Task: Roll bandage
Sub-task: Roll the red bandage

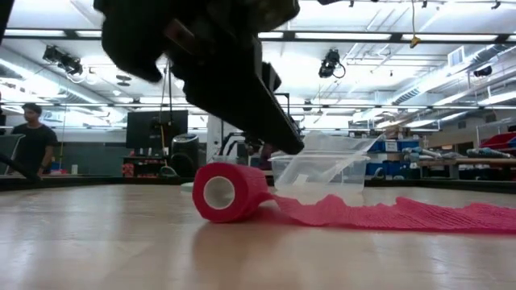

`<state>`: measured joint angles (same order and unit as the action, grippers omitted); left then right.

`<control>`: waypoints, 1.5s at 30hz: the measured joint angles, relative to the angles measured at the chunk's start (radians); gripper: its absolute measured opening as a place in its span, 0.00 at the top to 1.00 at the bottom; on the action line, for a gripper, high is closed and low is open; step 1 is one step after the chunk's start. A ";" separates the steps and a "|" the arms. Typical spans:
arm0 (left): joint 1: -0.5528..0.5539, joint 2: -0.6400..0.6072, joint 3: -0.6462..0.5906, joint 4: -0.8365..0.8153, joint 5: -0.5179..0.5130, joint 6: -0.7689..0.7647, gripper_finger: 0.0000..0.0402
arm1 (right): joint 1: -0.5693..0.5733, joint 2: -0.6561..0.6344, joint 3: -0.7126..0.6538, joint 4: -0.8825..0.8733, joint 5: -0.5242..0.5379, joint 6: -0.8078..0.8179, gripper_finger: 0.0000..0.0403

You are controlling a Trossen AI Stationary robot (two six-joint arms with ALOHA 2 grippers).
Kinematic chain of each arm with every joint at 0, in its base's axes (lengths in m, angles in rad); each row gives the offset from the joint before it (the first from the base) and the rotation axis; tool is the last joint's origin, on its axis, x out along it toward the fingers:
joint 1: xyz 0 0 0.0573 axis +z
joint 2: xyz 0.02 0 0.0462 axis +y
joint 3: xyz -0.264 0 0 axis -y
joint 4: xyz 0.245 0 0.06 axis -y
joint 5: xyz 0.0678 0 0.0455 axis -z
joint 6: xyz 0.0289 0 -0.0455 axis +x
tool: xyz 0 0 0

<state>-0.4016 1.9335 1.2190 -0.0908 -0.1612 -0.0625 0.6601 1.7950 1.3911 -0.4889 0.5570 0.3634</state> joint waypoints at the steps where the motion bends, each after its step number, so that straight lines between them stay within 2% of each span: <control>1: -0.006 0.000 0.012 -0.026 0.000 0.000 0.82 | 0.000 0.000 0.000 -0.007 0.000 0.005 0.88; 8: -0.047 -0.001 0.073 -0.280 -0.026 -0.046 0.82 | 0.007 0.000 0.000 -0.064 0.001 0.063 0.88; 13: -0.073 -0.005 0.083 -0.375 -0.091 -0.073 0.82 | 0.027 0.001 -0.040 -0.079 0.039 0.131 0.88; 24: -0.078 -0.032 0.080 -0.391 -0.081 -0.068 0.82 | 0.044 0.002 -0.201 0.090 0.039 0.276 0.88; 33: -0.063 -0.075 0.078 -0.473 -0.134 -0.021 0.82 | 0.046 0.002 -0.212 0.149 0.040 0.299 0.88; 45: -0.004 -0.074 -0.011 -0.276 -0.032 0.029 0.82 | 0.051 0.002 -0.212 0.155 0.054 0.297 0.88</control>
<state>-0.4059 1.8591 1.2084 -0.3665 -0.1929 -0.0336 0.7116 1.7969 1.1793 -0.3336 0.6107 0.6608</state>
